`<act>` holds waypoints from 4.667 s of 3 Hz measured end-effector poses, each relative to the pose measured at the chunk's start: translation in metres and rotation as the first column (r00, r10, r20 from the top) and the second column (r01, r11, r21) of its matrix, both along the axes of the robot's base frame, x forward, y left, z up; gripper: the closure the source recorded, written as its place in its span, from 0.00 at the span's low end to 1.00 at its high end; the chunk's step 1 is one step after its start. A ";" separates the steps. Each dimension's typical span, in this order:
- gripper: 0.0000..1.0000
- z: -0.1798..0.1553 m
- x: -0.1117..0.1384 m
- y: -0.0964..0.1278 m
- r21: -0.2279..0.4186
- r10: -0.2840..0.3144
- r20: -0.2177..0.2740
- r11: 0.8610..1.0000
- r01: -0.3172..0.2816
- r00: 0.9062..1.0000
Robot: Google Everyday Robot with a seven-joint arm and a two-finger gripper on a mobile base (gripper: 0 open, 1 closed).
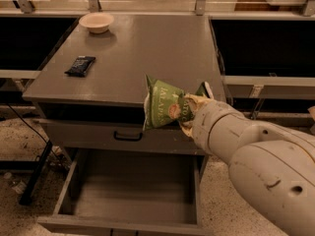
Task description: Pick green jalapeno chip bag from middle drawer and place on counter
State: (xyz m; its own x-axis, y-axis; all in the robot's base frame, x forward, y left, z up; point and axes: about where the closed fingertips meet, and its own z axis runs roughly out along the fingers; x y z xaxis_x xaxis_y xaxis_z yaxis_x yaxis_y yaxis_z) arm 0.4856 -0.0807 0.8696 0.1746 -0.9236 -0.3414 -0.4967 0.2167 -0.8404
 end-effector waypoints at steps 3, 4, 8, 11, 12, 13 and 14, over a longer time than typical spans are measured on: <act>1.00 -0.004 0.044 0.004 -0.020 0.062 -0.011 0.998 -0.063 0.998; 1.00 -0.005 0.060 -0.003 0.002 0.054 -0.029 0.999 -0.054 0.998; 1.00 -0.013 0.133 0.015 0.008 0.105 -0.095 0.994 -0.104 0.990; 1.00 0.016 0.160 0.004 -0.011 0.077 -0.071 0.997 -0.077 0.995; 1.00 0.013 0.161 0.007 -0.007 0.080 -0.079 0.997 -0.081 0.994; 1.00 0.001 0.165 0.014 0.005 0.088 -0.098 0.996 -0.088 0.991; 1.00 -0.009 0.167 0.020 0.011 0.092 -0.114 0.996 -0.091 0.989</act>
Offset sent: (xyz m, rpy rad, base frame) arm 0.0736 0.0260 -0.0051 -0.0215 0.0035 0.0474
